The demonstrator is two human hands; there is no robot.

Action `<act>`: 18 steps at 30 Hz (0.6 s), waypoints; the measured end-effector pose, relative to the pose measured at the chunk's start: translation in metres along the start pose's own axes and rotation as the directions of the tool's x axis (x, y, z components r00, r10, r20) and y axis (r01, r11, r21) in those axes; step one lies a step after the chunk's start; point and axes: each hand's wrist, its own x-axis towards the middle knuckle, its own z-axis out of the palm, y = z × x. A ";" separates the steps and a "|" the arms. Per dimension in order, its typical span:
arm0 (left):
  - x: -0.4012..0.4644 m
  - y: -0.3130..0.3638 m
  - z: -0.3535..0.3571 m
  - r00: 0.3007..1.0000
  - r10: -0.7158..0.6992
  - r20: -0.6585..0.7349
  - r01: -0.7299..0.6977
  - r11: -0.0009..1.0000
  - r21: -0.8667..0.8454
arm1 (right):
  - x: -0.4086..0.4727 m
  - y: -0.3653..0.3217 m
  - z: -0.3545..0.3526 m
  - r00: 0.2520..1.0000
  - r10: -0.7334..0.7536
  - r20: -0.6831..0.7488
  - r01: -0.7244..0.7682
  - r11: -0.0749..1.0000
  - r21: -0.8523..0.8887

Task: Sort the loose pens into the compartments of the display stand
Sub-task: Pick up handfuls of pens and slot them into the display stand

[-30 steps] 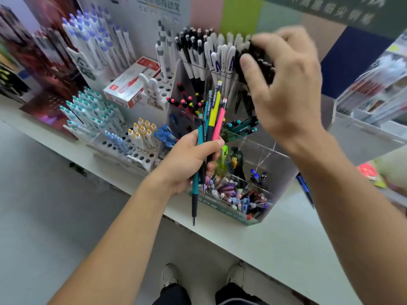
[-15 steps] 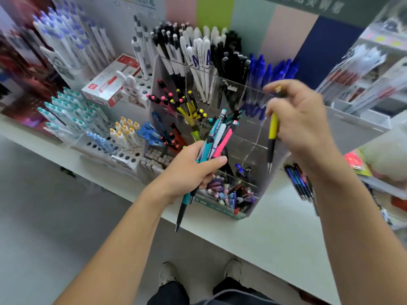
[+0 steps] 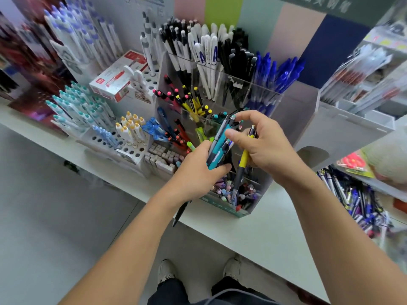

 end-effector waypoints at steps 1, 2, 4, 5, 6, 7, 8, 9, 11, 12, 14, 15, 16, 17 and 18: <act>0.000 0.000 -0.001 1.000 0.019 0.003 -0.019 0.999 0.038 | 0.001 -0.002 0.000 1.000 -0.020 -0.004 0.020 1.000 0.021; 0.000 0.002 -0.002 0.999 0.038 0.018 -0.039 0.997 0.065 | 0.001 -0.004 0.000 0.999 -0.036 -0.005 0.036 0.998 0.042; 0.000 0.003 -0.005 0.997 0.056 0.059 -0.060 0.996 0.066 | 0.001 -0.009 0.001 0.999 -0.041 0.011 0.040 0.996 0.074; 0.000 0.003 -0.006 0.996 0.050 0.077 -0.052 0.998 0.025 | 0.000 -0.010 0.001 0.999 -0.036 0.026 0.034 0.996 0.077; -0.001 0.003 -0.007 0.995 0.037 0.088 -0.033 0.999 -0.042 | -0.001 -0.011 -0.001 0.999 -0.034 0.042 0.031 0.997 0.070; -0.003 0.003 -0.009 0.995 0.019 0.097 -0.008 0.993 -0.118 | -0.002 -0.012 -0.003 0.998 -0.030 0.057 0.027 0.998 0.058; -0.005 0.004 -0.011 0.994 0.001 0.111 0.021 0.980 -0.198 | -0.003 -0.011 -0.006 0.997 -0.021 0.077 0.018 0.999 0.047; -0.006 0.005 -0.012 0.992 -0.013 0.123 0.045 0.964 -0.260 | -0.004 -0.011 -0.008 0.994 -0.008 0.106 0.003 0.999 0.042; -0.008 0.005 -0.012 0.993 -0.018 0.120 0.053 0.955 -0.293 | -0.008 -0.010 -0.011 0.983 0.013 0.181 -0.023 0.998 0.051; -0.008 0.005 -0.012 0.994 -0.012 0.110 0.043 0.957 -0.286 | -0.009 -0.010 -0.012 0.978 0.015 0.210 -0.026 0.998 0.052; -0.008 0.004 -0.012 0.995 0.005 0.101 0.023 0.962 -0.272 | -0.010 -0.012 -0.011 0.974 0.014 0.228 -0.020 1.000 0.023; -0.007 0.004 -0.012 0.995 0.007 0.103 0.022 0.961 -0.276 | -0.010 -0.013 -0.011 0.975 0.018 0.221 -0.019 1.000 0.003; -0.007 0.003 -0.012 0.994 0.004 0.105 0.028 0.953 -0.303 | -0.009 -0.013 -0.011 0.977 0.024 0.214 -0.023 1.000 -0.008; -0.007 0.002 -0.012 0.994 0.005 0.107 0.032 0.940 -0.340 | -0.008 -0.014 -0.011 0.977 0.034 0.212 -0.034 0.999 -0.003; -0.007 0.002 -0.012 0.995 0.009 0.103 0.029 0.930 -0.368 | -0.007 -0.014 -0.012 0.975 0.052 0.217 -0.056 0.998 0.015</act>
